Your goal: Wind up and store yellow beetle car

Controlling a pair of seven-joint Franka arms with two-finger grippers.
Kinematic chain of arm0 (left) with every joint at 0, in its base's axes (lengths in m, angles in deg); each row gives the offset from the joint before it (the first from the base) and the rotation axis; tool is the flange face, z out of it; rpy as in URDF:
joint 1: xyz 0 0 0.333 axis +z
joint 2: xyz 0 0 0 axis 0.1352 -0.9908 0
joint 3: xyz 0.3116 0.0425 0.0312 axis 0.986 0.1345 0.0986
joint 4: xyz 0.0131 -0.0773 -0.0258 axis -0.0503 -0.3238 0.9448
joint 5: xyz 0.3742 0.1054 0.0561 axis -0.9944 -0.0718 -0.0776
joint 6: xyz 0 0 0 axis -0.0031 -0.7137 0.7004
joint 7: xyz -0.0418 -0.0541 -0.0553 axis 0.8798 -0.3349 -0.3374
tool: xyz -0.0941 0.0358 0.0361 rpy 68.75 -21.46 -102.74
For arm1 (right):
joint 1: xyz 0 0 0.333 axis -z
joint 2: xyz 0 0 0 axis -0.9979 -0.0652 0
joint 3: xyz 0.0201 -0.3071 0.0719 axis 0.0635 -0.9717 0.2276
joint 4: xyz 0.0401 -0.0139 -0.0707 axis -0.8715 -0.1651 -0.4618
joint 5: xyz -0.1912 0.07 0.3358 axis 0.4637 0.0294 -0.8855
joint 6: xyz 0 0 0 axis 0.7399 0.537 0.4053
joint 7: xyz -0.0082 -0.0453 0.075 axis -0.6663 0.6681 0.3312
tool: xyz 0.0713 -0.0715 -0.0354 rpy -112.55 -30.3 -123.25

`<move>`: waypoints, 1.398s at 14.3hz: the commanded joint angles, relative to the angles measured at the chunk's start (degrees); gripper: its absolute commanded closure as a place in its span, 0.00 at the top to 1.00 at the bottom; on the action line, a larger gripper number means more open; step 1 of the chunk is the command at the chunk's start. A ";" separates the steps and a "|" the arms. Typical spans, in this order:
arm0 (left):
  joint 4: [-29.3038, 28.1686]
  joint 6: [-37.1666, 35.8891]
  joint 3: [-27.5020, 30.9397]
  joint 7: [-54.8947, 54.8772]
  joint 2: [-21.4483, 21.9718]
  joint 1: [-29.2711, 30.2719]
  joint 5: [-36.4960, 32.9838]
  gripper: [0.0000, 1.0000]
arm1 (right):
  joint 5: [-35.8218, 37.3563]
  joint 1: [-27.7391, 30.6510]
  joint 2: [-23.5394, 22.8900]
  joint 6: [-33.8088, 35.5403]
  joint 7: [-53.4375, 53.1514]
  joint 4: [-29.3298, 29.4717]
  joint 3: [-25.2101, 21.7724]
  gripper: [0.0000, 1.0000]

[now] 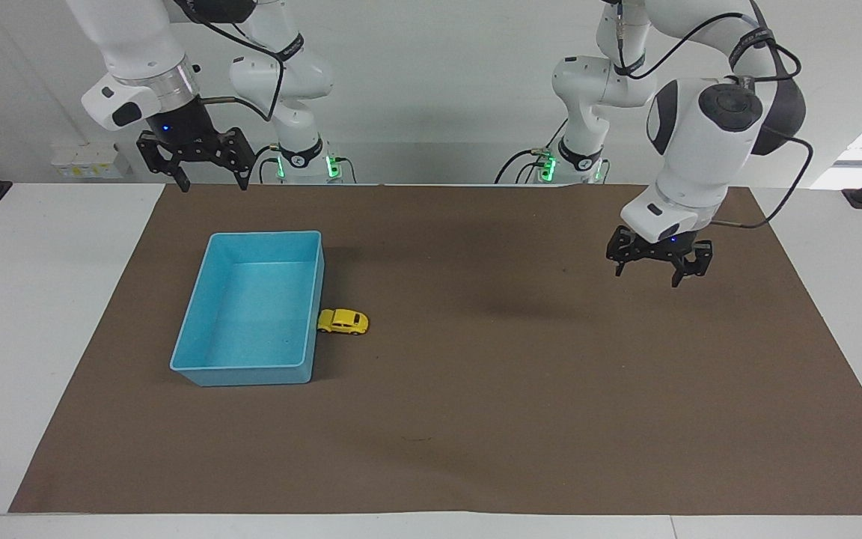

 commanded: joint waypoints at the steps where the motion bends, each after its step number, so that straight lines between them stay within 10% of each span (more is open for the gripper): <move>1: 1.65 -4.93 -0.50 -0.25 2.53 3.39 0.68 1.00 | -1.40 0.18 2.92 -0.50 9.32 -3.80 0.80 1.00; 9: 3.67 -13.89 -0.85 0.10 7.63 7.09 0.77 1.00 | -1.13 -1.67 4.25 -0.85 41.49 -7.32 1.07 1.00; 20: 4.55 -16.19 -2.17 3.26 8.26 10.34 2.35 1.00 | -0.96 -8.78 -2.07 -15.69 59.71 -13.04 1.15 1.00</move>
